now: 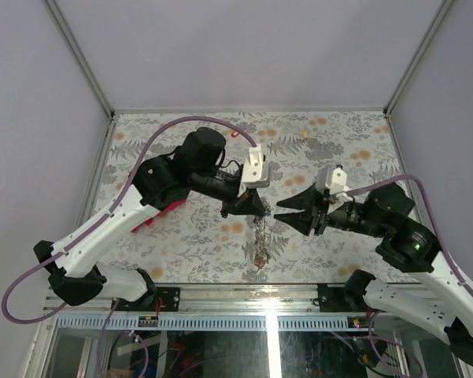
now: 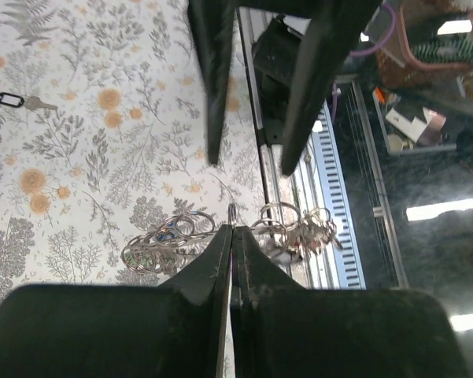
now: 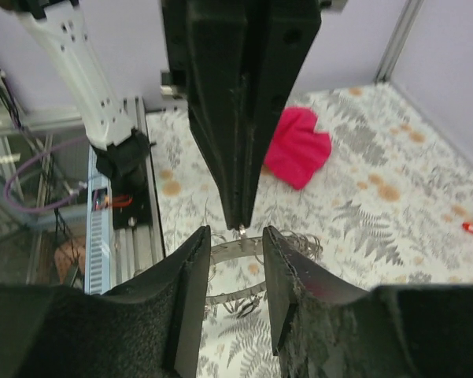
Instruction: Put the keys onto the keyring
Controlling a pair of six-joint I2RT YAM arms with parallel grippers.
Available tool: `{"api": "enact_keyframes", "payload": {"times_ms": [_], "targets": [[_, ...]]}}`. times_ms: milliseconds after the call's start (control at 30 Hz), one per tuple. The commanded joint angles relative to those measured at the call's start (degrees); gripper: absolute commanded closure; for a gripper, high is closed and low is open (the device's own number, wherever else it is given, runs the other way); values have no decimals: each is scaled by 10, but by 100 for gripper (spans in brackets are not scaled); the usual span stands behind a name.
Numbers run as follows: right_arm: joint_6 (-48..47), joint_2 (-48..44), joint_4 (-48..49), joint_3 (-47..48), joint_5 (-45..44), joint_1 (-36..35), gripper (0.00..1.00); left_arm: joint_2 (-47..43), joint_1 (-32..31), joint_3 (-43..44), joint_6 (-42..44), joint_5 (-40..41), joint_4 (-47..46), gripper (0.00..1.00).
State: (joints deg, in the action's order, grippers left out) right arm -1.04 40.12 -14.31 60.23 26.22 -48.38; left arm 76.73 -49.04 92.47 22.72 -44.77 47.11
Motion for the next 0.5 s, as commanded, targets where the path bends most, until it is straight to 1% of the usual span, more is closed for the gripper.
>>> {"api": "enact_keyframes", "payload": {"times_ms": [0,100,300,467], "targets": [[-34,2,-27,-15,26,-4,60,12,-27,46,56,49,71,100],[-39,2,-13,-27,35,-4,60,15,-36,53,62,56,80,100],[-60,23,-22,-31,70,-4,60,20,-45,57,67,58,87,100],[-60,41,-2,-35,94,-4,61,21,-48,59,68,59,90,100]]}}
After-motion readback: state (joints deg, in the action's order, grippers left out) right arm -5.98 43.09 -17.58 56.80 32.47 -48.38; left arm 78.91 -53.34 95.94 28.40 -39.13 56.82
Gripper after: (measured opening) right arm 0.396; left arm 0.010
